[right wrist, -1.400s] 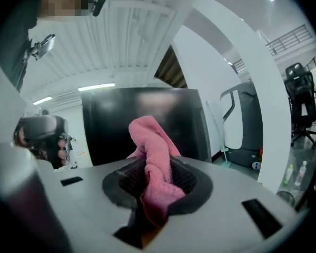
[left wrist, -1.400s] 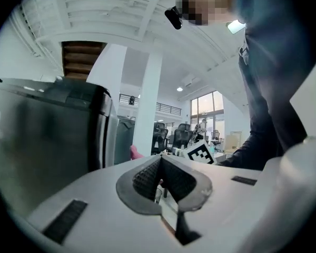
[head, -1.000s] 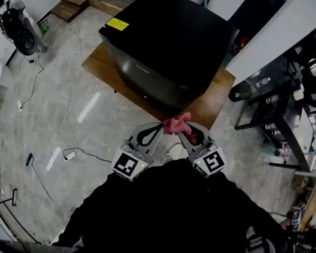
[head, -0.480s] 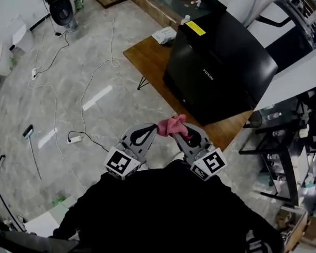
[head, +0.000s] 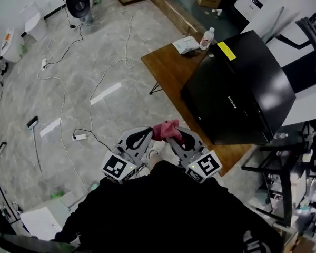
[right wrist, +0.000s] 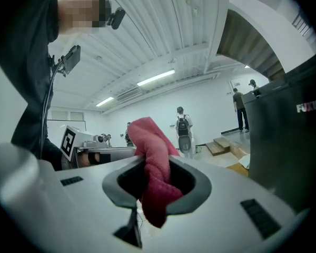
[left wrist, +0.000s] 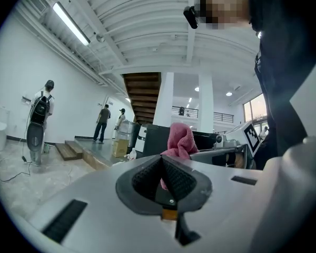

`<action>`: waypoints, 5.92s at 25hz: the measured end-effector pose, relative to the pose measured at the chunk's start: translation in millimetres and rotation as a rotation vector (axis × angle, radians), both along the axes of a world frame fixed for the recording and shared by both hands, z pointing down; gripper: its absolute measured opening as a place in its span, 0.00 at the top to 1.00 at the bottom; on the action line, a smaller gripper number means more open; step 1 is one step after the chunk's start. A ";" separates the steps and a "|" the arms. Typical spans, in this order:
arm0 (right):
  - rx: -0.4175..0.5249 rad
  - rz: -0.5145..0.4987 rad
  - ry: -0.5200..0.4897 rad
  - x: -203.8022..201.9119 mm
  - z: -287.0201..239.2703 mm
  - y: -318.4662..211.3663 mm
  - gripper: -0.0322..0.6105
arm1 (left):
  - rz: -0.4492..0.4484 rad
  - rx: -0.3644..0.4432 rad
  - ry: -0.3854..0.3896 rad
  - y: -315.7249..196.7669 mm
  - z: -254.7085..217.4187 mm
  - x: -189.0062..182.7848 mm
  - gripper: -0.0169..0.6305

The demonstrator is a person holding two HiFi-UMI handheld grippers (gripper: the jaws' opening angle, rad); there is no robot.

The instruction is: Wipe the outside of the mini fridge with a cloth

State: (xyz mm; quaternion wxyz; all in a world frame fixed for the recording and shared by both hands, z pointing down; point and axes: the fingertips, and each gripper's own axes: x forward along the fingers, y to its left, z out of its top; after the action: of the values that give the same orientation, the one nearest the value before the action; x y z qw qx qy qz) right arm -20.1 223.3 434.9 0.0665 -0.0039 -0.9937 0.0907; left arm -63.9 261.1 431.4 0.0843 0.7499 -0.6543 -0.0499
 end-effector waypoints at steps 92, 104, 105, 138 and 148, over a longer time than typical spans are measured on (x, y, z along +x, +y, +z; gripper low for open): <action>-0.283 1.714 -0.673 -191.8 4.4 -611.9 0.81 | 1.294 0.113 -0.095 -675.1 -37.6 -233.2 0.96; -0.155 1.946 -1.180 -92.0 -22.3 -631.0 0.81 | 1.469 0.197 -0.108 -711.6 -61.1 -165.4 0.96; -0.156 1.953 -1.224 -86.0 -20.5 -631.6 0.81 | 1.478 0.201 -0.113 -713.2 -61.4 -163.1 0.96; -0.707 2.125 -1.394 -46.5 248.8 -642.8 0.80 | 1.577 -0.139 -0.359 -719.2 167.4 -79.7 0.96; -0.878 2.193 -1.394 -47.0 342.3 -640.6 0.81 | 1.540 -0.210 -0.368 -714.7 218.1 -89.8 0.96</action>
State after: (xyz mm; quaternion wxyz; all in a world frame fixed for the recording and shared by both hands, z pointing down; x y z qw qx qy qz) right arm -67.1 -417.2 777.1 -0.5542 0.7119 -0.2042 0.3799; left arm -153.8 -453.6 649.4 0.0560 0.9753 0.0429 0.2091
